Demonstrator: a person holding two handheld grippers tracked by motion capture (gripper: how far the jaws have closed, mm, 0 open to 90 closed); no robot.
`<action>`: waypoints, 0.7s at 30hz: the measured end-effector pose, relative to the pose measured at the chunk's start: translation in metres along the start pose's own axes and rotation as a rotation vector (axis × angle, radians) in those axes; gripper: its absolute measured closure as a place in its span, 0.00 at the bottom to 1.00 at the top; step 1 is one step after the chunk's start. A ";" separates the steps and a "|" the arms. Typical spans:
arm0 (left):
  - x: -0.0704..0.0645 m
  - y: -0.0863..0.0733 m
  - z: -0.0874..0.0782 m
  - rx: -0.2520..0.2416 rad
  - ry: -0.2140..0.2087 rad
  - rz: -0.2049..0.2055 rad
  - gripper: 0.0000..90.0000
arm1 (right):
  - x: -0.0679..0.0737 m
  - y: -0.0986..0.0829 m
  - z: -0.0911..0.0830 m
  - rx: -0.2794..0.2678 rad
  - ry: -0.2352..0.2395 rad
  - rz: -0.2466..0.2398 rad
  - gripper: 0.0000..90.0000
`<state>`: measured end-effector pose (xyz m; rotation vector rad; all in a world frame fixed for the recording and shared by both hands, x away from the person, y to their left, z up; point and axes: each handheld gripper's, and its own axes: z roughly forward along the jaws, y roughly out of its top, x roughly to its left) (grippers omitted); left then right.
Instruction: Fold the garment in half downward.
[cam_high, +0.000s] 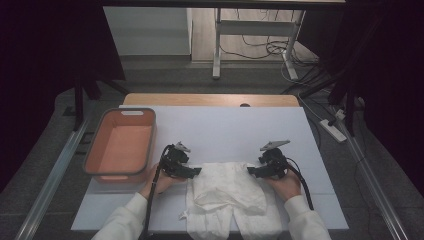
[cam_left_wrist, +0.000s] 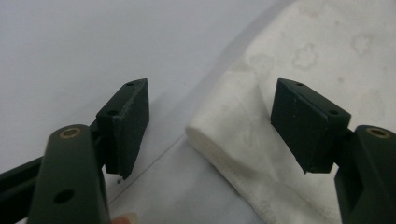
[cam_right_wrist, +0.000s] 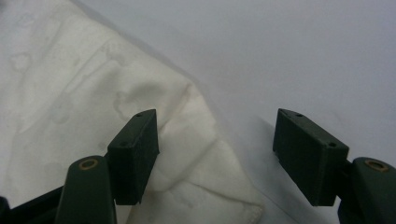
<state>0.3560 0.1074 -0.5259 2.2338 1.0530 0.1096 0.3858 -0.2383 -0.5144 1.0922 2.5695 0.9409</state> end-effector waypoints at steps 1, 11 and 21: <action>0.000 -0.001 0.001 0.006 -0.004 0.003 0.33 | 0.000 0.000 0.000 0.000 0.000 -0.002 0.35; -0.009 -0.004 0.004 -0.003 -0.024 0.042 0.53 | 0.008 0.000 0.001 0.001 0.041 -0.042 0.56; -0.015 -0.005 0.002 -0.017 -0.029 0.077 0.94 | 0.015 0.000 -0.001 0.013 0.082 -0.096 0.94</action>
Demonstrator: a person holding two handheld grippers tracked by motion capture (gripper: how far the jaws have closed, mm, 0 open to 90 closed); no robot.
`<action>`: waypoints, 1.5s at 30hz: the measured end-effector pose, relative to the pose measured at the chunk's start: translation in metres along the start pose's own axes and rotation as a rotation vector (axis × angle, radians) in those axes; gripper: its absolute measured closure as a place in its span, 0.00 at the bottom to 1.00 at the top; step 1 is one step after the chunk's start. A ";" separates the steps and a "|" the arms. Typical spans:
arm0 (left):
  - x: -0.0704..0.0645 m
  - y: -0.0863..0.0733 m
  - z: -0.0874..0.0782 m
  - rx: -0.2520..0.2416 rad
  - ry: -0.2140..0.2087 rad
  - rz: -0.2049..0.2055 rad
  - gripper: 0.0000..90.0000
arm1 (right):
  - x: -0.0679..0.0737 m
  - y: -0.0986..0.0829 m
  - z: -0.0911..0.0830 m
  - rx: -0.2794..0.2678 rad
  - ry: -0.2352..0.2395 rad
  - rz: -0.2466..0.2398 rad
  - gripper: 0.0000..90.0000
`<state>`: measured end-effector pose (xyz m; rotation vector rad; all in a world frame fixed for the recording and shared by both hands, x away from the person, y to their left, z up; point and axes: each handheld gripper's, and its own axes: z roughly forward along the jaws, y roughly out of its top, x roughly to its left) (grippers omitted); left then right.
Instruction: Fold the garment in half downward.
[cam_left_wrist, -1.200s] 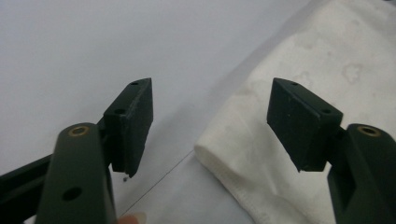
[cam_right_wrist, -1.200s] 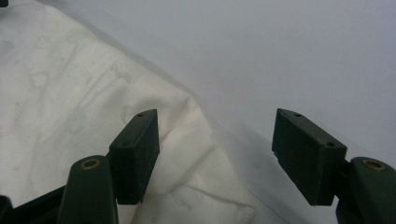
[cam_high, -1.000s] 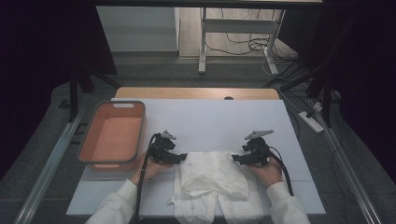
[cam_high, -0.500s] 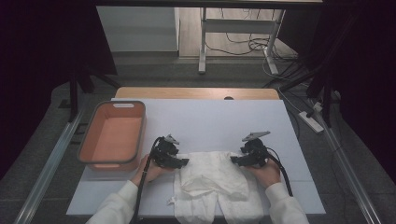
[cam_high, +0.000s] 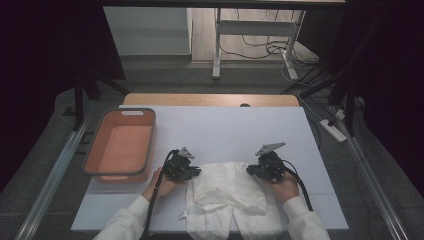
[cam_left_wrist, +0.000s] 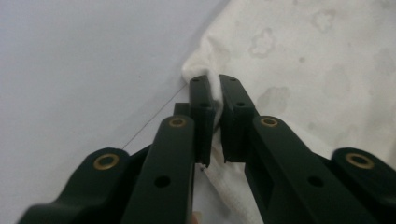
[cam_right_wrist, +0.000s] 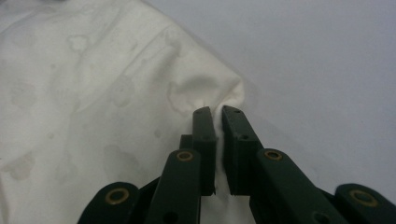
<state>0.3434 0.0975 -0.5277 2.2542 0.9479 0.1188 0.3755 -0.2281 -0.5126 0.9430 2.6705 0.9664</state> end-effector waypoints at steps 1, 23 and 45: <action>0.000 0.000 0.000 0.000 0.000 0.000 0.94 | 0.000 0.000 0.000 0.000 0.000 0.000 0.94; 0.005 0.003 -0.016 -0.128 0.023 -0.057 0.96 | -0.003 0.003 -0.012 -0.107 -0.044 0.031 0.96; 0.011 0.007 -0.022 -0.173 0.046 -0.089 0.96 | -0.008 0.017 -0.009 -0.148 -0.064 0.047 0.96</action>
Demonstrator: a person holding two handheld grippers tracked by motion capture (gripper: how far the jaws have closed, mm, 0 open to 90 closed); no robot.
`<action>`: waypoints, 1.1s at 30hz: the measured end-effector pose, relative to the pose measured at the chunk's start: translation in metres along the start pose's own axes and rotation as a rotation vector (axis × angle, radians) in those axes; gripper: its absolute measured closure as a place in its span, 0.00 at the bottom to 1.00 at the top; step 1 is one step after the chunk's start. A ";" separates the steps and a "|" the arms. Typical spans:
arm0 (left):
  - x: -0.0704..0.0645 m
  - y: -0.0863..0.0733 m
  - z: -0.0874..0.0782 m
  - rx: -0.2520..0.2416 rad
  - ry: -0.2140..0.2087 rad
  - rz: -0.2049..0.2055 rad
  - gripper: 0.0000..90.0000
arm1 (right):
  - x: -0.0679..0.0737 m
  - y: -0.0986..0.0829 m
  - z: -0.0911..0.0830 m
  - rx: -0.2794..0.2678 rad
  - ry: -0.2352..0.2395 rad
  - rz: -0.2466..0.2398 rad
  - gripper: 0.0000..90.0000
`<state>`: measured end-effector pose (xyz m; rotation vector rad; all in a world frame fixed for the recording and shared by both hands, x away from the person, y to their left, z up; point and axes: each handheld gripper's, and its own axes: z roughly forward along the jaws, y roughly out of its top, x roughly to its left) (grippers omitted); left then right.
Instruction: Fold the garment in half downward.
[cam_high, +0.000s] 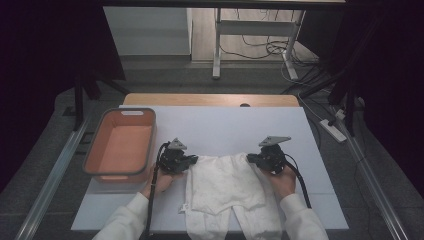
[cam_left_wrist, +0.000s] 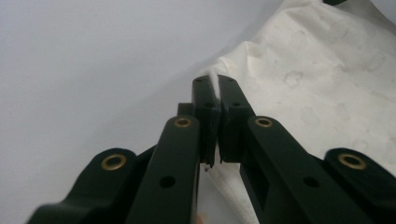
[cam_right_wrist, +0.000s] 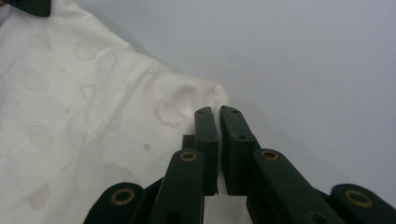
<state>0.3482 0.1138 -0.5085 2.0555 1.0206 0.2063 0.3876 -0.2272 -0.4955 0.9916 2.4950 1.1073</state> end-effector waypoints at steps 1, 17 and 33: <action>0.001 0.000 0.000 -0.002 0.000 -0.003 0.96 | -0.001 0.001 0.000 -0.002 -0.001 -0.002 0.96; 0.009 0.003 -0.002 -0.032 0.012 -0.037 0.96 | -0.005 0.010 0.008 -0.021 -0.015 0.006 0.96; 0.013 0.019 0.005 -0.051 0.026 -0.030 0.96 | -0.014 0.017 0.006 -0.044 -0.039 0.019 0.96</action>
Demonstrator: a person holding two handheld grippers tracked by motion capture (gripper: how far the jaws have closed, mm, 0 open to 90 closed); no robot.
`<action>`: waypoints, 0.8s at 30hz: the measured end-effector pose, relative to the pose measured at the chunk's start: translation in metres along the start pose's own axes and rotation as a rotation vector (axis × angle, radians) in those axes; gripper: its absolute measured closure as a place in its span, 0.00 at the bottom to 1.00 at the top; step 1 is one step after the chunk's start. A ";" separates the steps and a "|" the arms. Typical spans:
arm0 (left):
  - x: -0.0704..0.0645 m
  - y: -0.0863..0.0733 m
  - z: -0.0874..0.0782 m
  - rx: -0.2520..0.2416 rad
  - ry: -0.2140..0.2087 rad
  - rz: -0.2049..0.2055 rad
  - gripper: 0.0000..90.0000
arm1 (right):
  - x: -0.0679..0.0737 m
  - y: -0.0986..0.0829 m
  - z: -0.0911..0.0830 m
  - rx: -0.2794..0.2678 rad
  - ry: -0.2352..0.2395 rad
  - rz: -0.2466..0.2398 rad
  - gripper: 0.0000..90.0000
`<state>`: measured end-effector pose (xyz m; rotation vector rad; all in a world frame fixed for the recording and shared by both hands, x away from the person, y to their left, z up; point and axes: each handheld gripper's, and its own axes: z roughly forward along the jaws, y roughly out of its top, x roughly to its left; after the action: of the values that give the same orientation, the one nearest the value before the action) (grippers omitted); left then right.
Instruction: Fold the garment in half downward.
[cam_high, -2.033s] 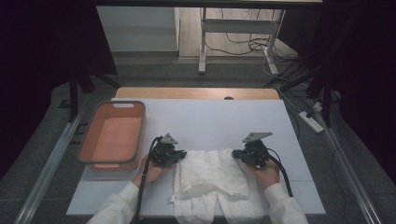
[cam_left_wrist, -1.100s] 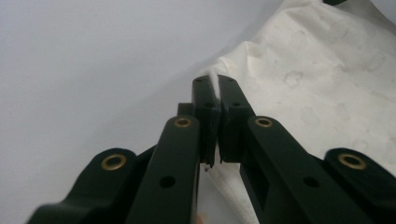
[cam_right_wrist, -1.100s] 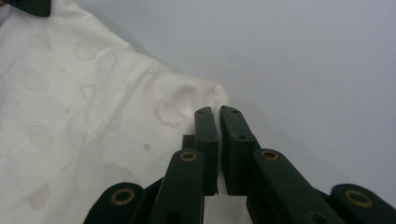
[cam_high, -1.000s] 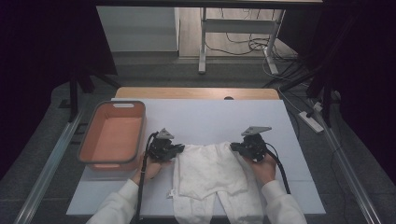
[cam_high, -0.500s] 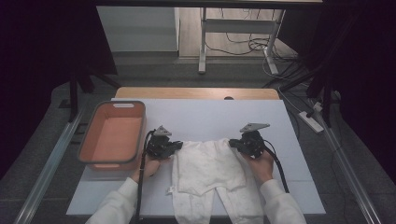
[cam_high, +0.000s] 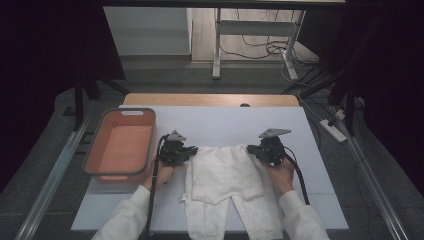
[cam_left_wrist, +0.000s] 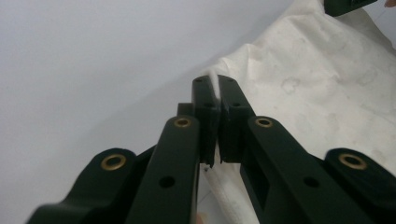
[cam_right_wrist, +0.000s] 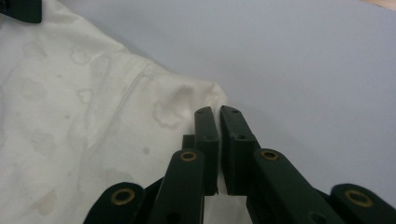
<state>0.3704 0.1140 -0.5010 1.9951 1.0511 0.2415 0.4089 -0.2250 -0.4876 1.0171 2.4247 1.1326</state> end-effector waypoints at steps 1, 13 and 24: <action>0.001 0.001 0.001 -0.001 0.002 0.002 0.96 | -0.001 0.001 0.000 0.001 -0.003 0.000 0.96; 0.008 0.019 0.007 -0.025 0.005 0.017 0.96 | -0.015 0.008 0.003 -0.022 -0.030 0.009 0.96; 0.017 0.035 0.008 -0.040 0.017 0.054 0.96 | -0.025 0.015 0.000 -0.056 -0.054 0.016 0.96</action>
<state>0.4054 0.1117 -0.4834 1.9909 0.9961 0.3064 0.4340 -0.2358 -0.4769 1.0383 2.3334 1.1562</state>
